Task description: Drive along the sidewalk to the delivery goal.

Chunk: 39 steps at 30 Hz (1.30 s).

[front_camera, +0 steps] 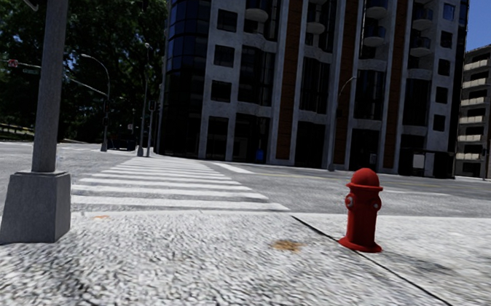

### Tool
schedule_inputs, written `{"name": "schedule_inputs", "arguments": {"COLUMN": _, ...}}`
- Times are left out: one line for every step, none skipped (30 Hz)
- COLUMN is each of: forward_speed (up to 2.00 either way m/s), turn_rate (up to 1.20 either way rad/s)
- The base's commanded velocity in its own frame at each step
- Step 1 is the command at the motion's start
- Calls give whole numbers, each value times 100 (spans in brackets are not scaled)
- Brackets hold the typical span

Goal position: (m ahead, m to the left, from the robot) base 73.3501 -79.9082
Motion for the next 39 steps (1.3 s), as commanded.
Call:
{"name": "schedule_inputs", "arguments": {"forward_speed": 200, "turn_rate": 38}}
{"name": "schedule_inputs", "arguments": {"forward_speed": 200, "turn_rate": 38}}
{"name": "schedule_inputs", "arguments": {"forward_speed": 200, "turn_rate": 38}}
{"name": "schedule_inputs", "arguments": {"forward_speed": 200, "turn_rate": 37}}
{"name": "schedule_inputs", "arguments": {"forward_speed": 200, "turn_rate": 36}}
{"name": "schedule_inputs", "arguments": {"forward_speed": 200, "turn_rate": 32}}
{"name": "schedule_inputs", "arguments": {"forward_speed": 200, "turn_rate": 32}}
{"name": "schedule_inputs", "arguments": {"forward_speed": 200, "turn_rate": 22}}
{"name": "schedule_inputs", "arguments": {"forward_speed": 200, "turn_rate": 22}}
{"name": "schedule_inputs", "arguments": {"forward_speed": 200, "turn_rate": 22}}
{"name": "schedule_inputs", "arguments": {"forward_speed": 200, "turn_rate": 22}}
{"name": "schedule_inputs", "arguments": {"forward_speed": 200, "turn_rate": 22}}
{"name": "schedule_inputs", "arguments": {"forward_speed": 200, "turn_rate": 22}}
{"name": "schedule_inputs", "arguments": {"forward_speed": 200, "turn_rate": 22}}
{"name": "schedule_inputs", "arguments": {"forward_speed": 200, "turn_rate": 22}}
{"name": "schedule_inputs", "arguments": {"forward_speed": 200, "turn_rate": 22}}
{"name": "schedule_inputs", "arguments": {"forward_speed": 200, "turn_rate": 22}}
{"name": "schedule_inputs", "arguments": {"forward_speed": 200, "turn_rate": 22}}
{"name": "schedule_inputs", "arguments": {"forward_speed": 200, "turn_rate": 22}}
{"name": "schedule_inputs", "arguments": {"forward_speed": 200, "turn_rate": 22}}
{"name": "schedule_inputs", "arguments": {"forward_speed": 200, "turn_rate": 22}}
{"name": "schedule_inputs", "arguments": {"forward_speed": 200, "turn_rate": 19}}
{"name": "schedule_inputs", "arguments": {"forward_speed": 200, "turn_rate": 18}}
{"name": "schedule_inputs", "arguments": {"forward_speed": 200, "turn_rate": 18}}
{"name": "schedule_inputs", "arguments": {"forward_speed": 200, "turn_rate": 18}}
{"name": "schedule_inputs", "arguments": {"forward_speed": 200, "turn_rate": 18}}
{"name": "schedule_inputs", "arguments": {"forward_speed": 200, "turn_rate": 18}}
{"name": "schedule_inputs", "arguments": {"forward_speed": 200, "turn_rate": 18}}
{"name": "schedule_inputs", "arguments": {"forward_speed": 200, "turn_rate": 18}}
{"name": "schedule_inputs", "arguments": {"forward_speed": 200, "turn_rate": 18}}
{"name": "schedule_inputs", "arguments": {"forward_speed": 200, "turn_rate": 18}}
{"name": "schedule_inputs", "arguments": {"forward_speed": 200, "turn_rate": 19}}
{"name": "schedule_inputs", "arguments": {"forward_speed": 200, "turn_rate": 19}}
{"name": "schedule_inputs", "arguments": {"forward_speed": 200, "turn_rate": 19}}
{"name": "schedule_inputs", "arguments": {"forward_speed": 200, "turn_rate": 19}}
{"name": "schedule_inputs", "arguments": {"forward_speed": 200, "turn_rate": 19}}
{"name": "schedule_inputs", "arguments": {"forward_speed": 181, "turn_rate": 19}}
{"name": "schedule_inputs", "arguments": {"forward_speed": 153, "turn_rate": 19}}
{"name": "schedule_inputs", "arguments": {"forward_speed": 153, "turn_rate": 19}}
